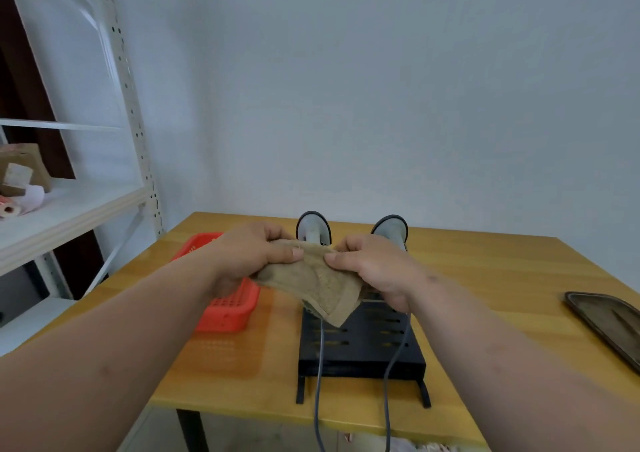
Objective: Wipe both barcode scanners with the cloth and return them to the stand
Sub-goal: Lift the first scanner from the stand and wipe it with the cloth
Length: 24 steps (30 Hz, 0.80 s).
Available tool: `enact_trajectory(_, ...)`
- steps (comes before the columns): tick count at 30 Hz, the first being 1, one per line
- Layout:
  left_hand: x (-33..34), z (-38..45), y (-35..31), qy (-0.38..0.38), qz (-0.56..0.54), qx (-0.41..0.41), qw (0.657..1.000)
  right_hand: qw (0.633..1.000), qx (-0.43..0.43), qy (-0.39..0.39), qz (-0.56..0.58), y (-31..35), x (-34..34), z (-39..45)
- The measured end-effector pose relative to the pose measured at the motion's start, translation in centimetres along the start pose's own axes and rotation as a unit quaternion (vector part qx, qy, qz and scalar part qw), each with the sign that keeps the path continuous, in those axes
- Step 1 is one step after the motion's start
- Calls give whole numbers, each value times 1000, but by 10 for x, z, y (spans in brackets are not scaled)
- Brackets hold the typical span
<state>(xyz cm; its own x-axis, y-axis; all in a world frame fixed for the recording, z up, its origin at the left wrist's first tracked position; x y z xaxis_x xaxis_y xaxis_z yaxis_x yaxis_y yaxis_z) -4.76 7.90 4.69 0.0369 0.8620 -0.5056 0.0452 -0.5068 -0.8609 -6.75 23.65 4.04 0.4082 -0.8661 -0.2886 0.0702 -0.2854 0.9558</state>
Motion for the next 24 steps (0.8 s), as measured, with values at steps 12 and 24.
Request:
enact_trajectory(12, 9, 6, 11, 29, -98, -22, 995, 996, -7, -57, 62, -5, -35, -10)
enact_trajectory(24, 32, 19, -6, 59, -195, -4, 979, 999, -19, 3, -40, -10, -4, -2)
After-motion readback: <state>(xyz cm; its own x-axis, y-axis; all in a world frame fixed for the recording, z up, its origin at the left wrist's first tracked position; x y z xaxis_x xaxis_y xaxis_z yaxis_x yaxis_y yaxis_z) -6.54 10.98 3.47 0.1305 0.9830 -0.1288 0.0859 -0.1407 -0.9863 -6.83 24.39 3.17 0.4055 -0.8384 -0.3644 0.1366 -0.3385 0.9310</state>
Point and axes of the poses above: each hand's wrist, its own z-axis towards the middle knuckle, its own x-axis out of the palm, y = z × x, the point moved 10 cm from there along z, towards the middle knuckle, and after that the axes turned 10 degrees about z, right-handed, at the moved point
